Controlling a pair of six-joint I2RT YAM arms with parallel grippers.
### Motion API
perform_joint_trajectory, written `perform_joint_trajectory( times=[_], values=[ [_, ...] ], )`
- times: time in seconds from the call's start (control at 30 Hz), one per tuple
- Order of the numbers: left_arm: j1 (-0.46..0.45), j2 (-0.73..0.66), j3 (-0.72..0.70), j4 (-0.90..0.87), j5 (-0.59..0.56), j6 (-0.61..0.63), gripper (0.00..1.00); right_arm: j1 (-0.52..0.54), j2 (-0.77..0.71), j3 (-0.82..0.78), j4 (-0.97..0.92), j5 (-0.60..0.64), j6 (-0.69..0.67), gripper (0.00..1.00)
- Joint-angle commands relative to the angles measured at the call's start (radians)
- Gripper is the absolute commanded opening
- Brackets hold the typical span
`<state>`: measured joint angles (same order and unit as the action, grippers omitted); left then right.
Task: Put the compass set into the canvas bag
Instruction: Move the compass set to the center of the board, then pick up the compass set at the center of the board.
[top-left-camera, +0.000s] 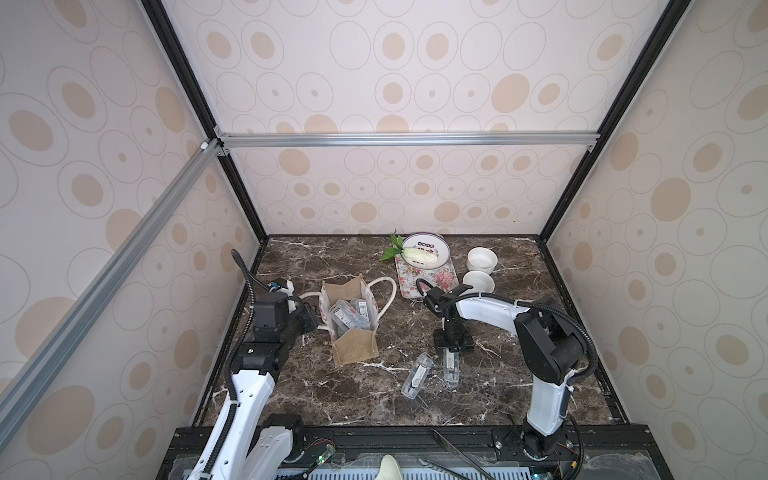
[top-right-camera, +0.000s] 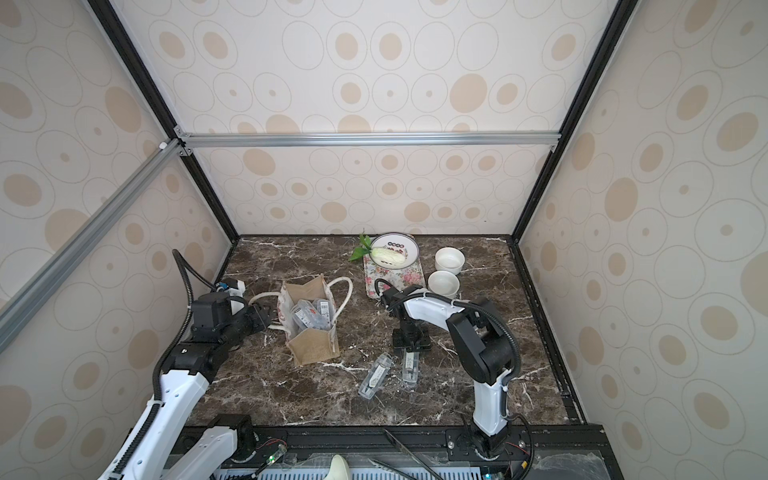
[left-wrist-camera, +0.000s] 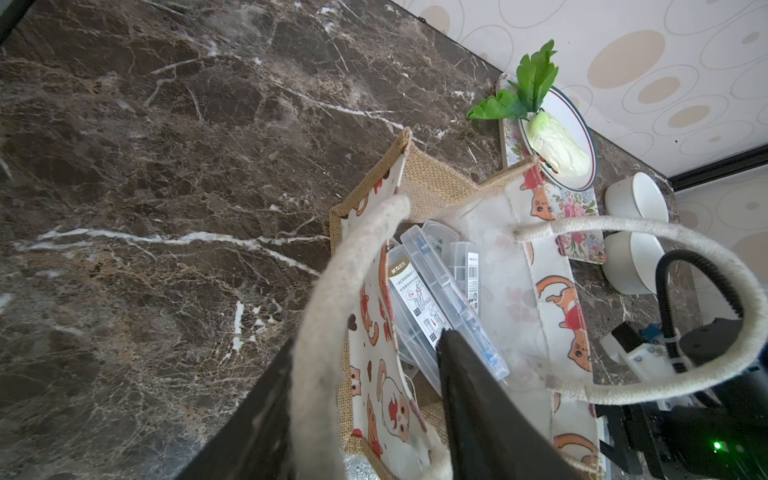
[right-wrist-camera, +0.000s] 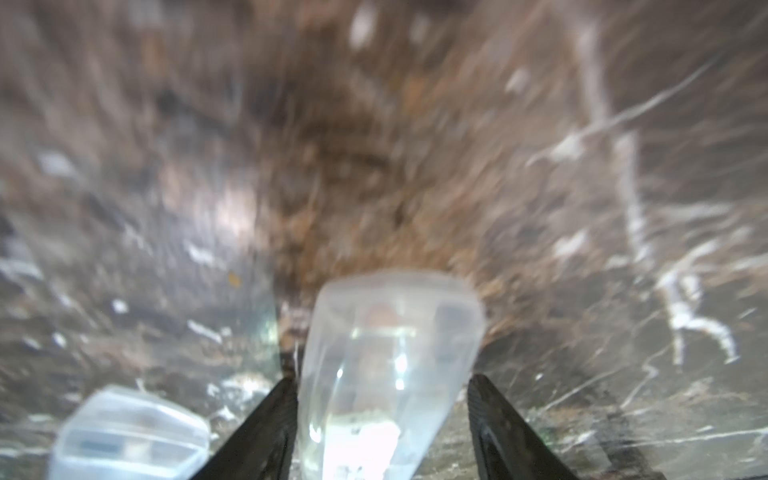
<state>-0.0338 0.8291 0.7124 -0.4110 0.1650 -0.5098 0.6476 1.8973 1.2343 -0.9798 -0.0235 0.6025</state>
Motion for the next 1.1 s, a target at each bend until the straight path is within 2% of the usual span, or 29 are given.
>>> perform_joint_trajectory(
  times=[0.0, 0.13, 0.37, 0.67, 0.8, 0.9, 1.07],
  values=[
    [0.000, -0.006, -0.004, 0.031, 0.016, -0.015, 0.50, 0.027, -0.011, -0.025, -0.002, 0.023, 0.030, 0.67],
    [0.000, -0.014, -0.008, 0.032, 0.020, -0.013, 0.50, 0.033, 0.002, -0.033, 0.007, 0.028, 0.049, 0.66],
    [0.000, -0.031, -0.020, 0.031, 0.023, -0.017, 0.50, 0.032, 0.007, -0.062, 0.039, 0.015, 0.057, 0.57],
    [0.000, -0.037, -0.010, 0.025, 0.025, -0.019, 0.50, 0.026, 0.003, -0.102, 0.078, -0.015, 0.066, 0.61],
    [0.000, -0.038, -0.005, 0.020, 0.025, -0.019, 0.50, 0.020, -0.013, -0.130, 0.111, -0.027, 0.062, 0.56],
    [-0.001, -0.037, -0.001, 0.018, 0.024, -0.019, 0.50, 0.015, -0.032, -0.122, 0.106, -0.022, 0.045, 0.48],
    [0.000, -0.037, 0.006, 0.017, 0.024, -0.021, 0.50, 0.011, -0.106, -0.044, 0.014, 0.064, 0.025, 0.42]
  ],
)
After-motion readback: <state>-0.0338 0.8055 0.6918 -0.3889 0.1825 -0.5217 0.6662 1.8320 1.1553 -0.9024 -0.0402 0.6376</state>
